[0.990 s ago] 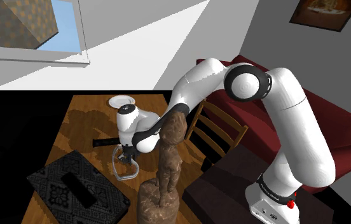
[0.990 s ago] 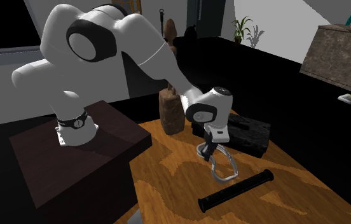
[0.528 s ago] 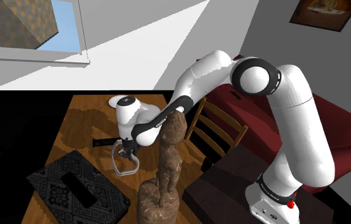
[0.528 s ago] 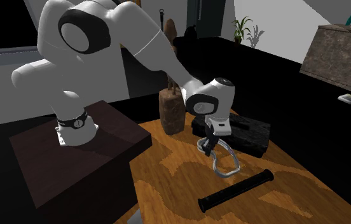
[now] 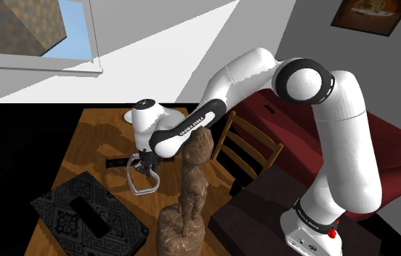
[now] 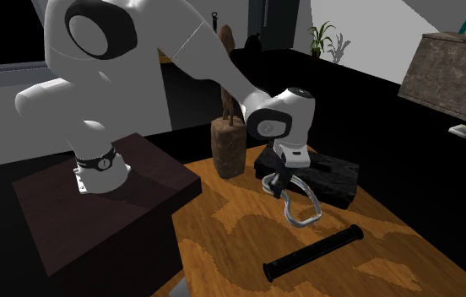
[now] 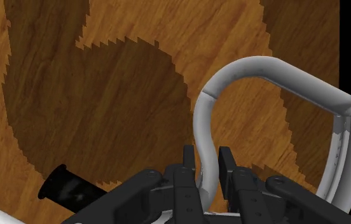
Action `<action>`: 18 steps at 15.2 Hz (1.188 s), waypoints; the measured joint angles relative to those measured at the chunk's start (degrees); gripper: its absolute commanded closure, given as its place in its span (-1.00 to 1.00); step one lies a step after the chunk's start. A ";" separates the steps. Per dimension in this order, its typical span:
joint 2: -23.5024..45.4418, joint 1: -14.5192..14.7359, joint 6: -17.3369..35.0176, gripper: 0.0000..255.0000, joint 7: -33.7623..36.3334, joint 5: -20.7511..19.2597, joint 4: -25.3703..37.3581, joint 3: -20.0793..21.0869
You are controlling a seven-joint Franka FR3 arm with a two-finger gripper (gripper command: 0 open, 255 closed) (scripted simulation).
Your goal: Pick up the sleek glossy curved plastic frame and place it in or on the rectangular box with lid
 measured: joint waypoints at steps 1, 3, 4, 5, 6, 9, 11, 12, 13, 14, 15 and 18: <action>-0.46 -0.03 -0.55 1.00 -0.07 0.23 0.10 0.19; -1.63 -0.33 -1.56 1.00 -0.44 0.73 -0.04 0.58; -2.30 -0.58 -1.85 1.00 -0.65 0.95 -0.36 0.75; -2.87 -0.71 -2.56 1.00 -0.87 1.25 -0.21 0.96; -3.31 -0.76 -3.03 1.00 -0.97 1.46 -0.15 1.12; -4.97 -1.17 -4.47 1.00 -1.48 2.18 -0.31 1.63; -6.01 -1.37 -5.48 1.00 -1.76 2.66 -0.29 1.97; -6.36 -1.45 -6.05 1.00 -1.94 2.88 -0.05 2.09; -6.84 -1.62 -6.69 1.00 -2.21 3.14 0.15 2.23; -7.14 -1.63 -7.03 1.00 -2.25 3.28 0.22 2.34; -6.71 -0.99 -7.58 1.00 -1.65 3.21 1.12 2.43; -4.74 1.80 -9.76 1.00 0.84 2.81 4.98 2.82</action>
